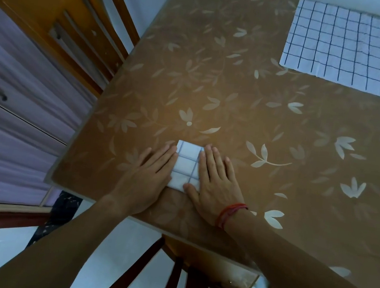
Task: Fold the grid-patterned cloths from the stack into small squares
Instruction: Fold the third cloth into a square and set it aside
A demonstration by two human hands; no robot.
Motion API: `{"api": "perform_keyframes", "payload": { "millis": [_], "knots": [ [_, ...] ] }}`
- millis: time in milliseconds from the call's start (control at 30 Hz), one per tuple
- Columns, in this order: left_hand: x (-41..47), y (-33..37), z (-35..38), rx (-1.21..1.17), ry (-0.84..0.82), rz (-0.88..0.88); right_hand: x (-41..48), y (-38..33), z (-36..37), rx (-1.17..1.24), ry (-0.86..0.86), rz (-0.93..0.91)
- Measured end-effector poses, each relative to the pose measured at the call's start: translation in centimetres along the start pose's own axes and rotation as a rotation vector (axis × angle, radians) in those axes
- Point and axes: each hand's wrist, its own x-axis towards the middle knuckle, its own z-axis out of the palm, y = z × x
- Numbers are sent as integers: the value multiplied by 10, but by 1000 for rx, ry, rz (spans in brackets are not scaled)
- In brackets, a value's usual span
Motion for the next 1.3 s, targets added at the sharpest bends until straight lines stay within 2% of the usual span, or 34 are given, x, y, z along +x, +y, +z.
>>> {"api": "perform_keyframes", "payload": {
  "millis": [67,167,233,300,333,400,467,500,767,1300],
  "knots": [
    [1,4,-5,-143,59,-22,-1,-1,-4,10,-38,6],
    [10,14,-30,-663,236,-365,0,0,-18,111,-76,-15],
    [17,11,-41,-930,300,-661,1,3,-34,356,-10,23],
    [21,7,-48,-1244,320,-868,-1,8,-50,638,166,122],
    [22,7,-51,-1380,309,-933,-2,11,-56,769,193,221],
    [22,10,-55,-1524,259,-1000,-4,13,-62,1171,134,510],
    [22,15,-56,-1585,231,-1016,-5,9,-64,1550,66,752],
    [22,17,-56,-1603,229,-1019,-4,8,-65,1621,50,805],
    [21,22,-53,-1670,204,-1010,0,2,-67,1691,-21,816],
    [25,27,-57,-1557,197,-969,-2,-3,-65,1735,4,893]
  ]
}}
